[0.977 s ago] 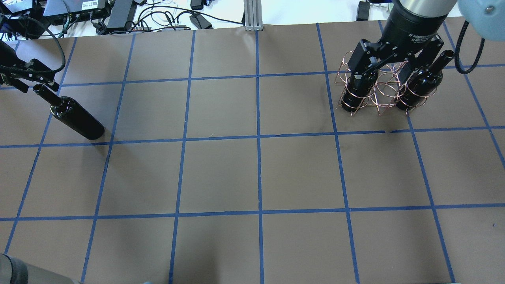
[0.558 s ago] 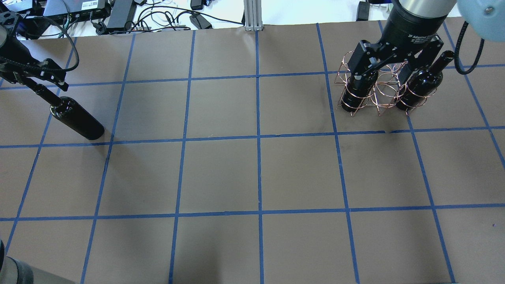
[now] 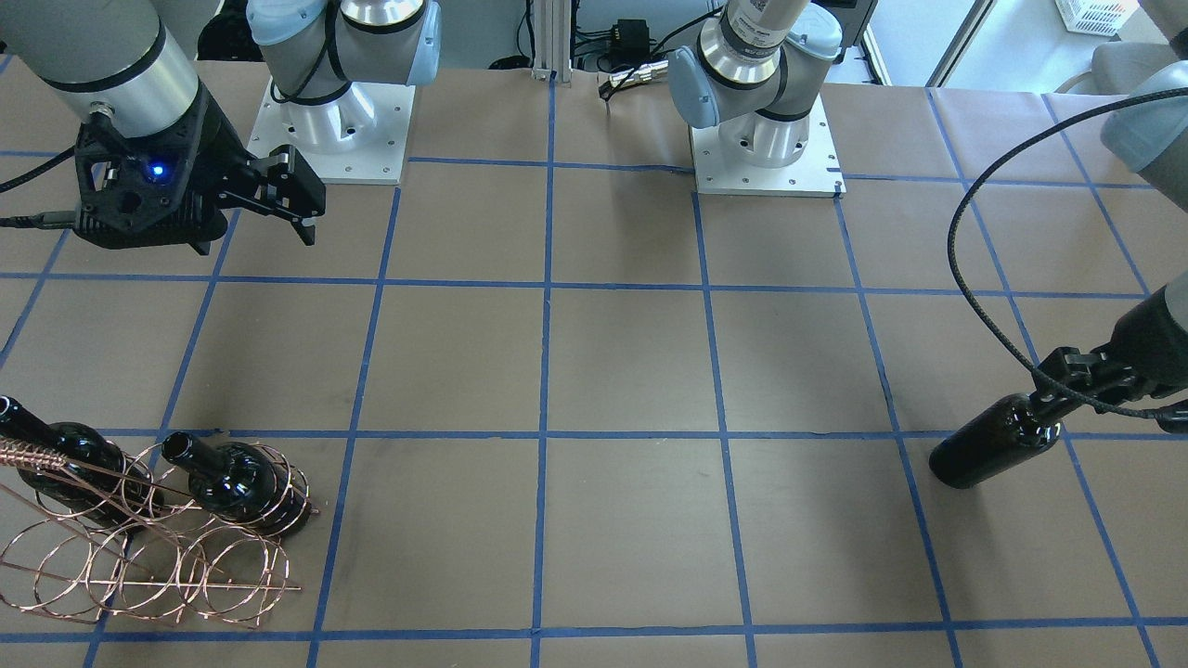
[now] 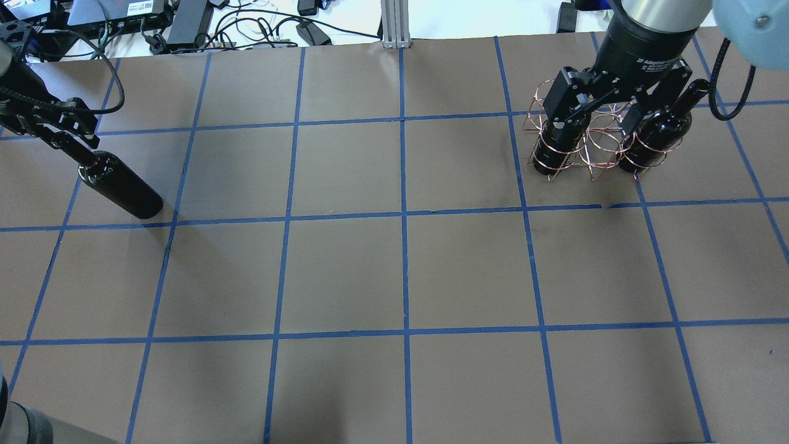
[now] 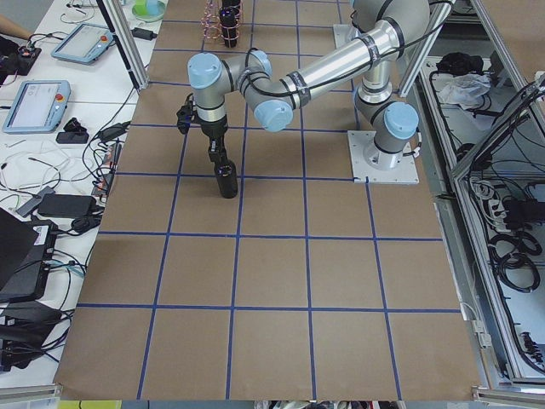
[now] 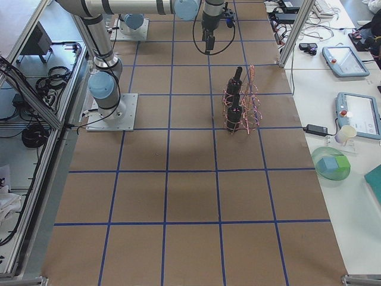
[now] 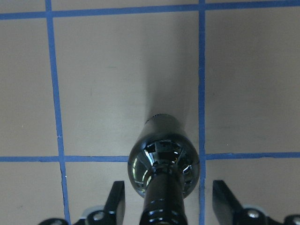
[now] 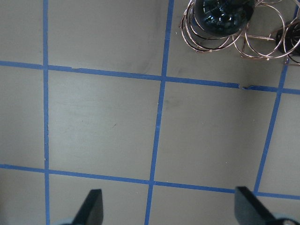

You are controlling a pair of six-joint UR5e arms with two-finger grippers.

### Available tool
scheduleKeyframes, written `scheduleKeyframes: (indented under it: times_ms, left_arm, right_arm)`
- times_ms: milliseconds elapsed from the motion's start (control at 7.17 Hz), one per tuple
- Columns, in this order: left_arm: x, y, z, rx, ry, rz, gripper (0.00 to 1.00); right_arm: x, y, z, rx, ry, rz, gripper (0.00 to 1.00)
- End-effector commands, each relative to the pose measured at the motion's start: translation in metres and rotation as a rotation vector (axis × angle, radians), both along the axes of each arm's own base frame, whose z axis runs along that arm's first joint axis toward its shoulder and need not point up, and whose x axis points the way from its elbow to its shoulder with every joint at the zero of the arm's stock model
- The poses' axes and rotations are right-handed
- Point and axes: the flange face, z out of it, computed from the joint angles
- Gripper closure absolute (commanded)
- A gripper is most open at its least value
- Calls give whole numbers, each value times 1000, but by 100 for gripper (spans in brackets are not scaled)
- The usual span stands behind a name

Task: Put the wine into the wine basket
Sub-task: 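Close the left gripper on the bottle neck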

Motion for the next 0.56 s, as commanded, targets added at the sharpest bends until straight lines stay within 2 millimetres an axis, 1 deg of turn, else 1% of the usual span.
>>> scheduleKeyframes:
  times_ms: [0, 140, 279, 419]
  left_arm:
    - [3, 3, -6, 18, 2, 3, 42]
    - [7, 6, -7, 21, 7, 2, 49]
    - [7, 6, -7, 20, 8, 0, 52]
    - [7, 6, -7, 22, 9, 0, 52]
  right_arm:
    - [0, 2, -1, 0, 0, -1, 0]
    - [0, 2, -1, 3, 1, 1, 0]
    - [1, 2, -2, 4, 2, 1, 0]
    - [1, 2, -2, 4, 2, 1, 0]
